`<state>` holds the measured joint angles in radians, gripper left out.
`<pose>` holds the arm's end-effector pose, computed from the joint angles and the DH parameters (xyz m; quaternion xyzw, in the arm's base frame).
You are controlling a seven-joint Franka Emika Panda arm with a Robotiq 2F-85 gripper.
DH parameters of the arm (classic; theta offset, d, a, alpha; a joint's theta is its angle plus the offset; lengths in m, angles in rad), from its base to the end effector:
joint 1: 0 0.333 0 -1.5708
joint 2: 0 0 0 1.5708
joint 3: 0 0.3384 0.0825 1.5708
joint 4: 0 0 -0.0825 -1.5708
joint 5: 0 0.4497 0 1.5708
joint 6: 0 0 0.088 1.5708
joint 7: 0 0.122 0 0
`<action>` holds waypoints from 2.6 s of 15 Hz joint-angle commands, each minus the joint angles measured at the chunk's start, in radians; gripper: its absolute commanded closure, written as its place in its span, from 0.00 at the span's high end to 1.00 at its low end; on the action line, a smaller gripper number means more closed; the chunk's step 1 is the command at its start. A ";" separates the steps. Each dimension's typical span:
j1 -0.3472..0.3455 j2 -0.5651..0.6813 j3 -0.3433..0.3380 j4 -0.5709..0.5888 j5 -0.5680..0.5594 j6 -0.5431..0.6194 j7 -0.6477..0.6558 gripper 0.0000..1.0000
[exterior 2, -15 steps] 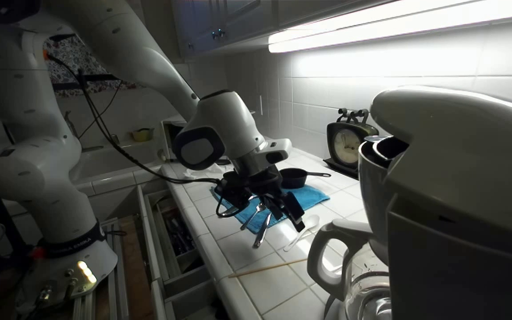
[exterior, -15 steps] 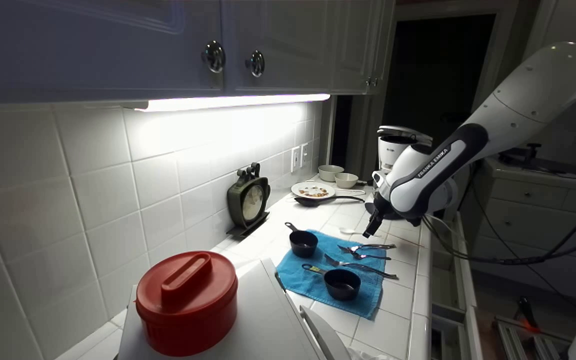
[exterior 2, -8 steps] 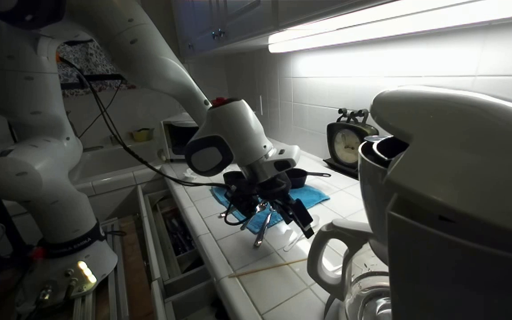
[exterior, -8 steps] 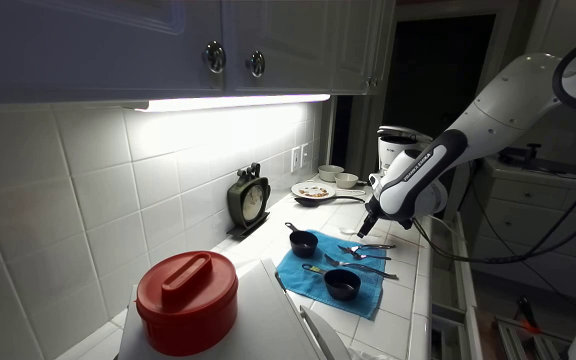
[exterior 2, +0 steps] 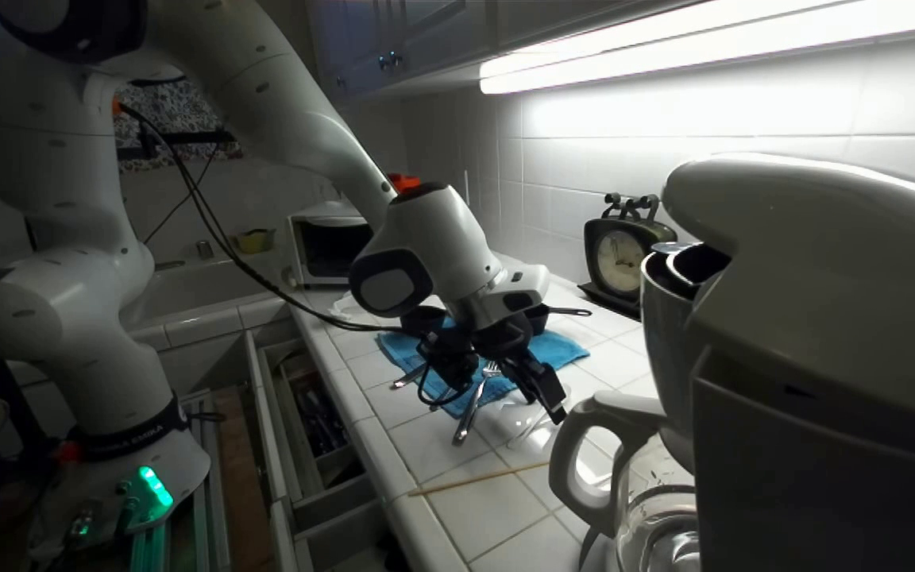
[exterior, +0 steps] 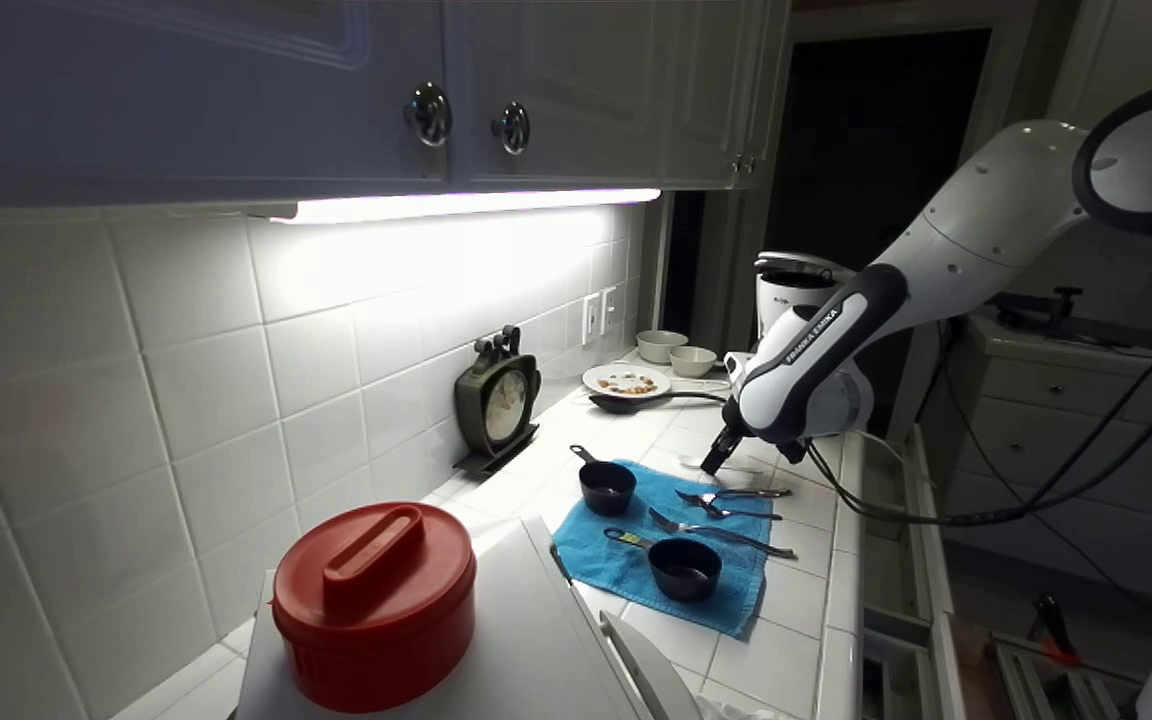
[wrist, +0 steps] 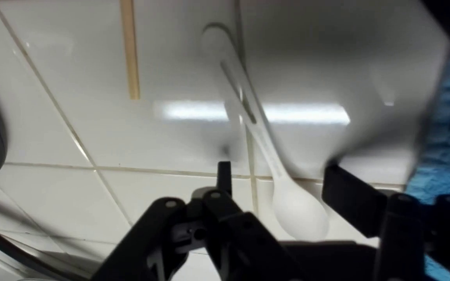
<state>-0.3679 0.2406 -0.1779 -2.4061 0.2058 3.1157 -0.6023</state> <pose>0.4853 -0.3173 0.2185 0.9699 -0.0645 0.2010 0.1218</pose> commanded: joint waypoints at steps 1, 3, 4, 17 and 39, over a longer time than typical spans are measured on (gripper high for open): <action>-0.060 0.045 0.067 0.035 0.039 0.021 -0.021 0.38; -0.086 0.046 0.091 0.039 0.037 0.025 -0.021 0.24; -0.099 0.046 0.101 0.038 0.036 0.029 -0.019 0.16; -0.087 -0.060 0.156 -0.023 0.005 0.001 0.005 0.06; -0.087 -0.025 0.132 -0.027 -0.010 0.044 -0.009 0.70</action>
<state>-0.4532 0.1819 -0.0410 -2.4548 0.2046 3.1367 -0.6041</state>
